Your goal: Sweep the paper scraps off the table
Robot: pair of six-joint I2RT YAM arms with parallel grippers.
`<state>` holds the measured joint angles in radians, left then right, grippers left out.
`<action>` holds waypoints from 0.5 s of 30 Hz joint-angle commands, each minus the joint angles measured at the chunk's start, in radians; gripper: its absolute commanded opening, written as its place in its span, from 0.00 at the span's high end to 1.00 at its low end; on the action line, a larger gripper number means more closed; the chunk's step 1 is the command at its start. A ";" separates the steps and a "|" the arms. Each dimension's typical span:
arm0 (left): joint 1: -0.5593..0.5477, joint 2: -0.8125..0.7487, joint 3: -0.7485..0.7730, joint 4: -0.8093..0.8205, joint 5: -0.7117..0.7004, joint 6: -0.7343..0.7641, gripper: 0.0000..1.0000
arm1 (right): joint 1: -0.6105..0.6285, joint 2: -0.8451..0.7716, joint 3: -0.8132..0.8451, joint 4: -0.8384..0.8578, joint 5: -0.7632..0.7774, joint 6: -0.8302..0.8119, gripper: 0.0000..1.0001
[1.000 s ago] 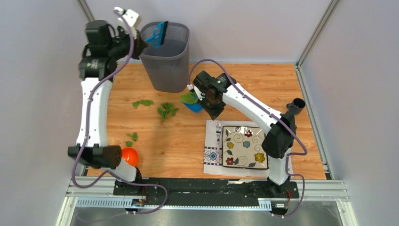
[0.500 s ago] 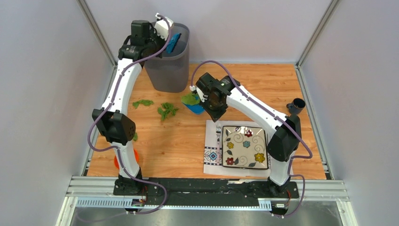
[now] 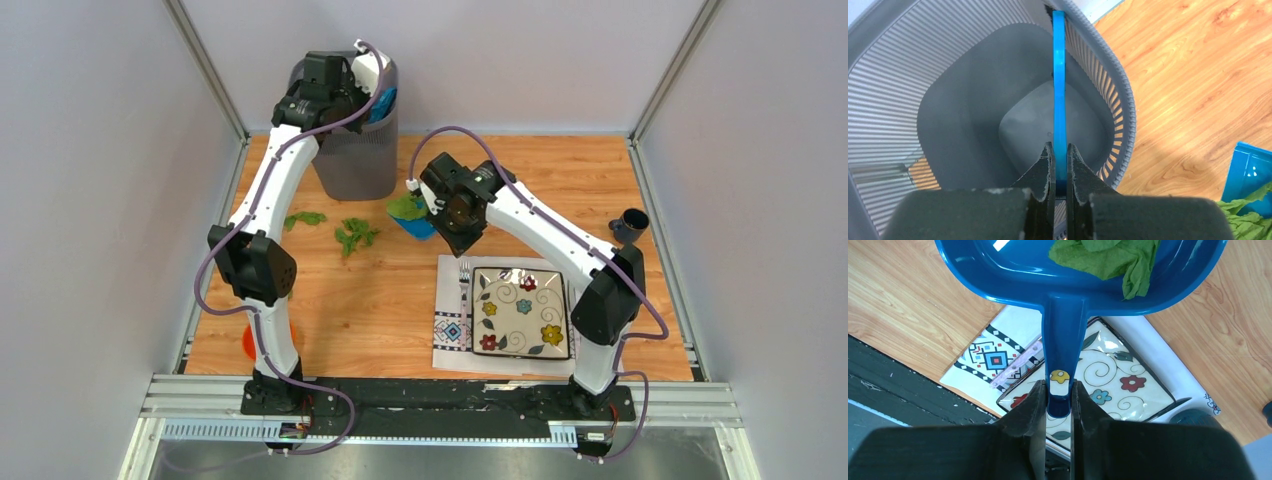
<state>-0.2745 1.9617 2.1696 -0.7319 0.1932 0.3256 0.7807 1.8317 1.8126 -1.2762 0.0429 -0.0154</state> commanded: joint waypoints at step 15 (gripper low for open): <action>-0.008 0.006 0.048 -0.123 -0.035 -0.070 1.00 | -0.021 -0.115 -0.006 0.011 0.037 0.009 1.00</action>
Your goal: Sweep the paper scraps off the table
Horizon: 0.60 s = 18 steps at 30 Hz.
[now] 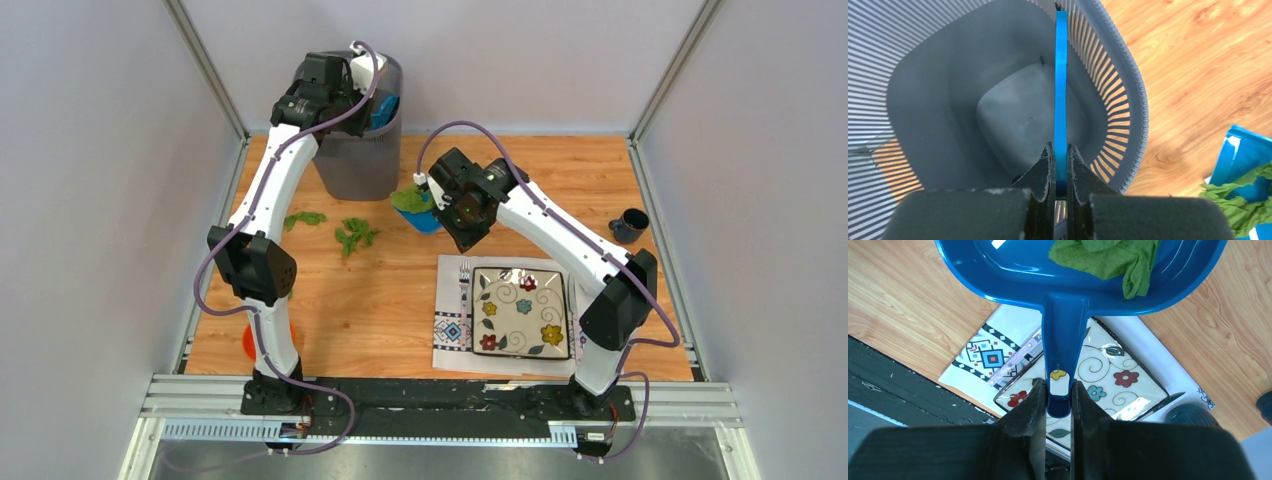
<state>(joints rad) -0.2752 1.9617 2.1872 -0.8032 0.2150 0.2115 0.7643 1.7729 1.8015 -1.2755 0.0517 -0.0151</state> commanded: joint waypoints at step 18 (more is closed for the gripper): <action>0.042 0.046 0.063 -0.163 0.142 0.227 1.00 | -0.017 -0.078 -0.062 0.054 0.008 0.009 1.00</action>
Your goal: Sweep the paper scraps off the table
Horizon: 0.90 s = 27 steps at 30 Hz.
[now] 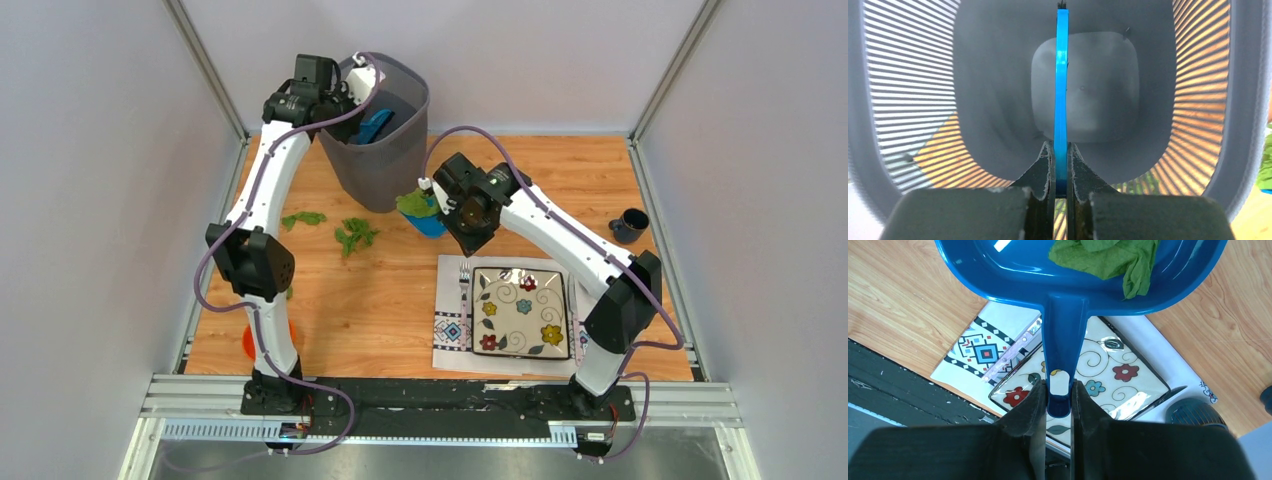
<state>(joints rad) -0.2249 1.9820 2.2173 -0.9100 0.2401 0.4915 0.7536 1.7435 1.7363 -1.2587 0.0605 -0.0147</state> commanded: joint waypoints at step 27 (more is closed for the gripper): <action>-0.004 -0.195 -0.037 0.260 -0.067 -0.280 1.00 | -0.083 0.010 0.438 -0.243 0.140 -0.016 1.00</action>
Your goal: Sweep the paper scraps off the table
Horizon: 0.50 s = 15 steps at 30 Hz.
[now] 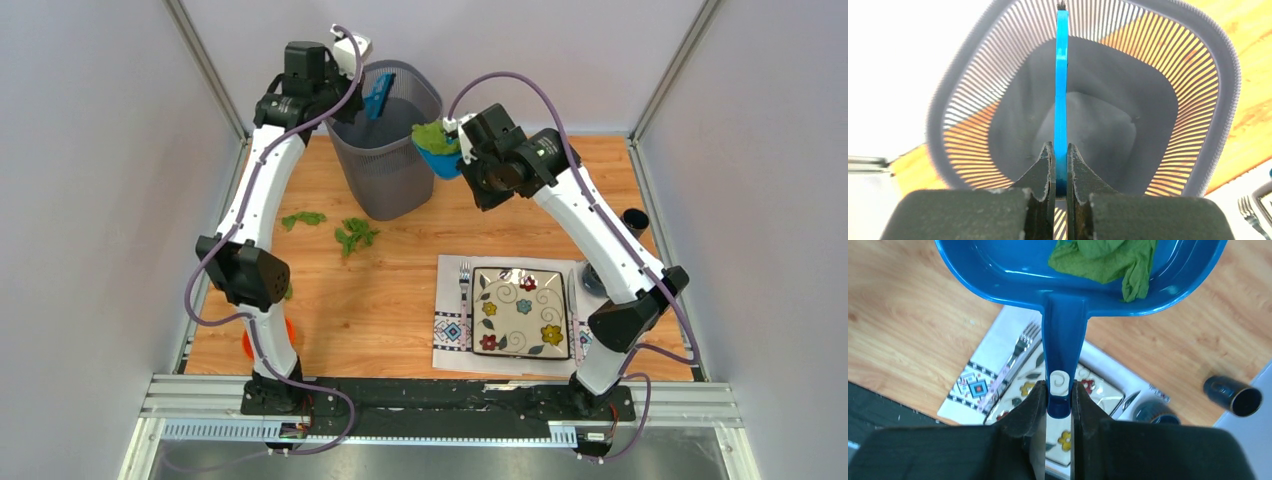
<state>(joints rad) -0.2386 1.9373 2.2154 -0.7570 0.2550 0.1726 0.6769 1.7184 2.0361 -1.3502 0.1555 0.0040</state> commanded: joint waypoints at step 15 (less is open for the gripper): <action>0.123 -0.337 -0.177 0.039 -0.063 0.096 1.00 | -0.016 0.188 0.430 -0.167 0.065 -0.022 1.00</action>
<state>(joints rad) -0.1677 1.6436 2.0724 -0.6846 0.1722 0.2432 0.6697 1.8633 2.4004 -1.3495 0.2008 -0.0154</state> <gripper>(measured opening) 0.066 0.169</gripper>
